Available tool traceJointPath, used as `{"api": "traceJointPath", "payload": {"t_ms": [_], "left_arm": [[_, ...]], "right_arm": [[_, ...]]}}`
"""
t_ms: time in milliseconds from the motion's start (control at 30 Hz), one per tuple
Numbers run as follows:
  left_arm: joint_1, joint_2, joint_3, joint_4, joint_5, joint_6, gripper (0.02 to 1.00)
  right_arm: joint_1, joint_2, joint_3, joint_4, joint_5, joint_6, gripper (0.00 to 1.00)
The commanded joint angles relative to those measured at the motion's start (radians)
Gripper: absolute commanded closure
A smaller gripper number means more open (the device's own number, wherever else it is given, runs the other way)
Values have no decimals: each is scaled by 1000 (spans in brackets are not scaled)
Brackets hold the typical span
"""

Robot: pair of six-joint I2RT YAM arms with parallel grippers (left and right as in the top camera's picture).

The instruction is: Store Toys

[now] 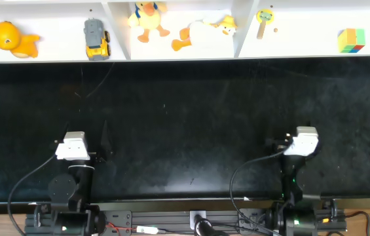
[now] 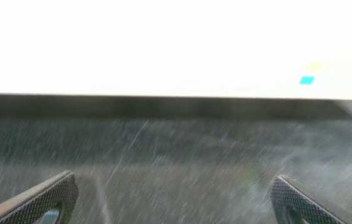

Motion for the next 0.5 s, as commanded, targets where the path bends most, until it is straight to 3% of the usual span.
{"api": "traceJointPath", "payload": {"t_ms": [33,500], "left_arm": [[-5,-11,-1,-2,3,-22,20],[-5,-11,-1,-2,3,-22,20]], "right_arm": [[-5,-81,-14,39,-6,-11,5],[-1,-80,-14,38,-3,-10,5]]}}
